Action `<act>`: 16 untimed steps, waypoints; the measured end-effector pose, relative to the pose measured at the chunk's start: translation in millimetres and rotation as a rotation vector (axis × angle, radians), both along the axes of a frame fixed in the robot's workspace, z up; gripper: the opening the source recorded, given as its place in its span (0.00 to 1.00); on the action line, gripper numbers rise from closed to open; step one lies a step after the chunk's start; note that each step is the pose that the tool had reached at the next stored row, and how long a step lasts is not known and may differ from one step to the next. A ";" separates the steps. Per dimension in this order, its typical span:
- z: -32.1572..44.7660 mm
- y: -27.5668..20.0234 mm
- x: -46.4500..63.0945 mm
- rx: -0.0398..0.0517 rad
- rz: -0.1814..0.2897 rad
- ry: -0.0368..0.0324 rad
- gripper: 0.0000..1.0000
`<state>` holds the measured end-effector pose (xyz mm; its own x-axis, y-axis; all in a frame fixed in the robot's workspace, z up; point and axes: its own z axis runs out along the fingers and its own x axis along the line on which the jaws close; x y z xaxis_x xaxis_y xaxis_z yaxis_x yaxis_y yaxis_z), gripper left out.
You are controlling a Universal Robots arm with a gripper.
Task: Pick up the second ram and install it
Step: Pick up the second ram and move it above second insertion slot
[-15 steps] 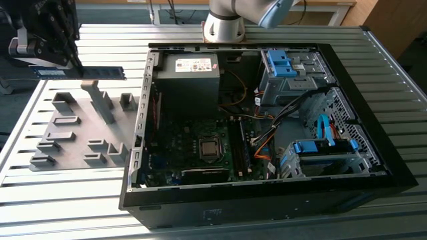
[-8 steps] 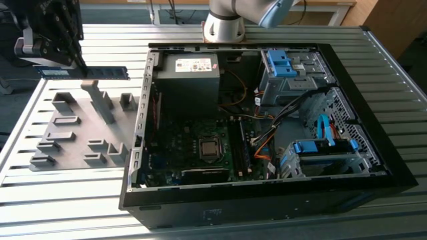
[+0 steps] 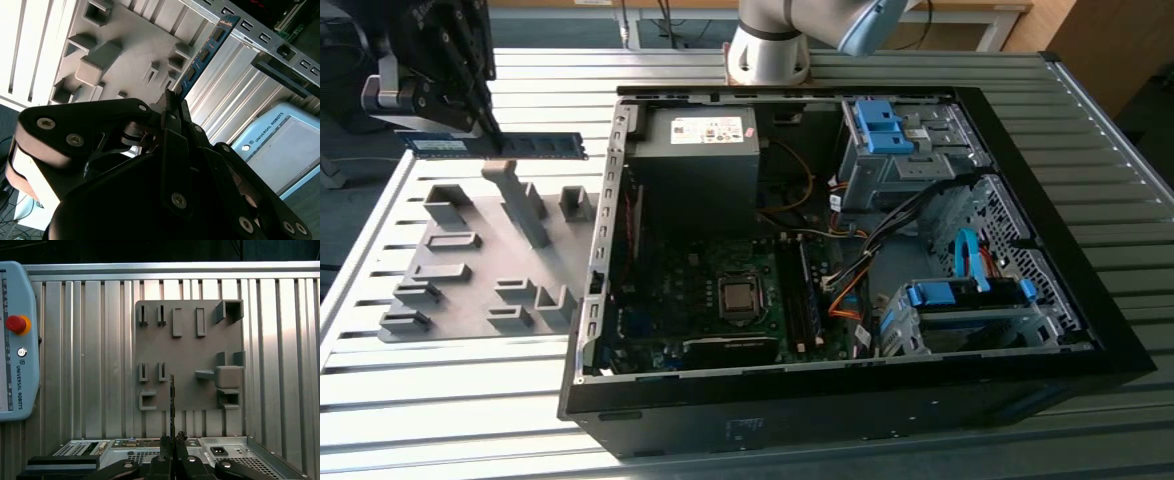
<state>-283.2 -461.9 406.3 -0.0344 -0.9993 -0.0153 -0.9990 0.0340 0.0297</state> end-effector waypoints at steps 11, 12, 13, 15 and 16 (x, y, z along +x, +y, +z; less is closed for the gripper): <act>0.0 0.0 7.8 -0.0001 0.000 0.0000 0.14; 0.0 0.0 8.5 0.0000 0.000 0.0000 0.14; 0.0 0.0 9.2 0.0000 0.000 0.0000 0.14; 0.0 0.0 10.8 0.0000 0.000 0.0000 0.14; 0.0 0.0 11.6 0.0000 0.000 0.0000 0.14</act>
